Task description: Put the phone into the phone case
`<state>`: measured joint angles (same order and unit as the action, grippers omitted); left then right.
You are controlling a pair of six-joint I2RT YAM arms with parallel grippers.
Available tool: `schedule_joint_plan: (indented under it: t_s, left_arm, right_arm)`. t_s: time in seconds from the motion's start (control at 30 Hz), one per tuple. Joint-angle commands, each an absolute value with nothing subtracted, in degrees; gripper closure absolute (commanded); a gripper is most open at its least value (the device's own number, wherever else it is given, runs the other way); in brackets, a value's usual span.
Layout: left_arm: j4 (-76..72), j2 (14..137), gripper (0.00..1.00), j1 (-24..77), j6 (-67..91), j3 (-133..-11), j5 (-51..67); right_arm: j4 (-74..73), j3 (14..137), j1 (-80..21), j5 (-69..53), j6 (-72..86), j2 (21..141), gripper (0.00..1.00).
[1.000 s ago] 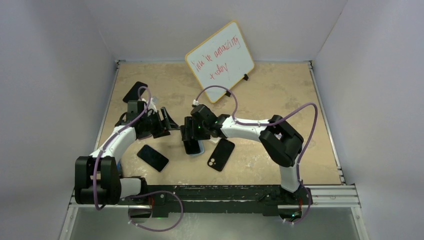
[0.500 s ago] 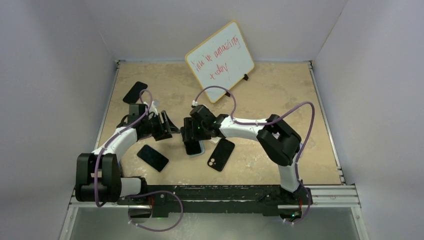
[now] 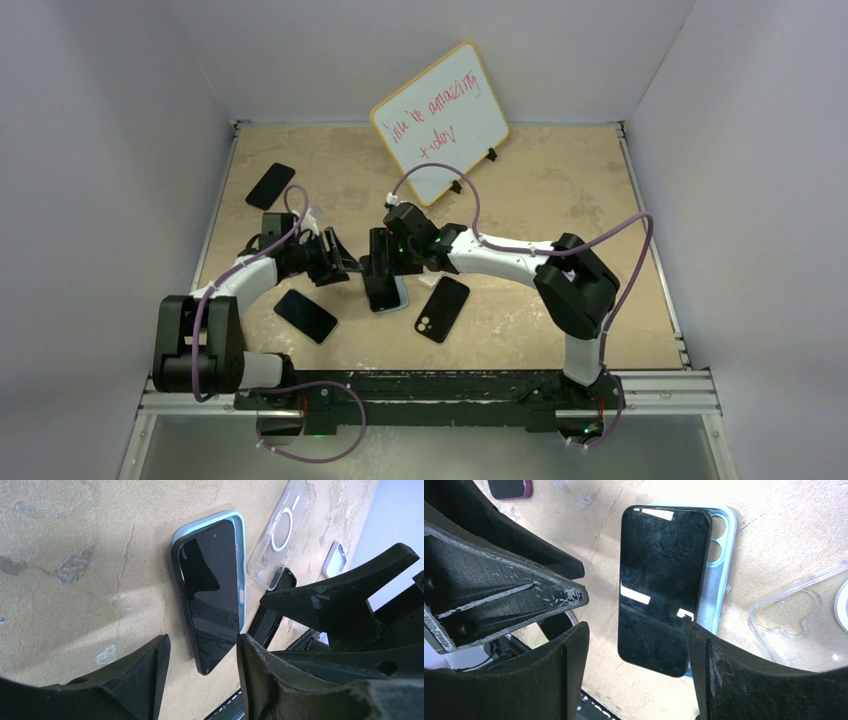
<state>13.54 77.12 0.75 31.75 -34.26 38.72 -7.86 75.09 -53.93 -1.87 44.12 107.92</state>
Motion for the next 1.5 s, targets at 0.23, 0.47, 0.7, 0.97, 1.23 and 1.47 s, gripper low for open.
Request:
schedule_joint_plan:
  t_s: [0.23,0.47,0.7,0.97,1.23,1.47]
  left_arm:
    - [7.0,80.0,0.55,1.6,34.4,-31.7,41.1]
    - [5.1,82.7,0.56,3.5,35.0,-31.4,40.1]
    - [3.8,84.2,0.62,5.1,35.6,-31.5,39.7]
    - [2.2,85.4,0.73,7.1,36.6,-31.2,39.5]
    - [1.9,84.9,0.91,9.3,38.3,-32.0,39.4]
    - [4.4,84.0,0.93,9.8,39.2,-32.4,37.7]
  right_arm:
    - [-11.1,72.7,-52.6,-0.2,42.1,106.4,0.37]
    - [-11.4,72.2,-52.2,1.4,41.6,107.6,0.34]
    - [-9.1,71.2,-52.1,0.1,42.1,108.8,0.35]
    - [-8.9,71.3,-52.1,-1.3,42.1,110.3,0.39]
    - [-6.2,69.8,-52.1,-4.3,42.0,110.4,0.5]
    - [-0.3,67.1,-52.1,-7.1,45.2,109.3,0.56]
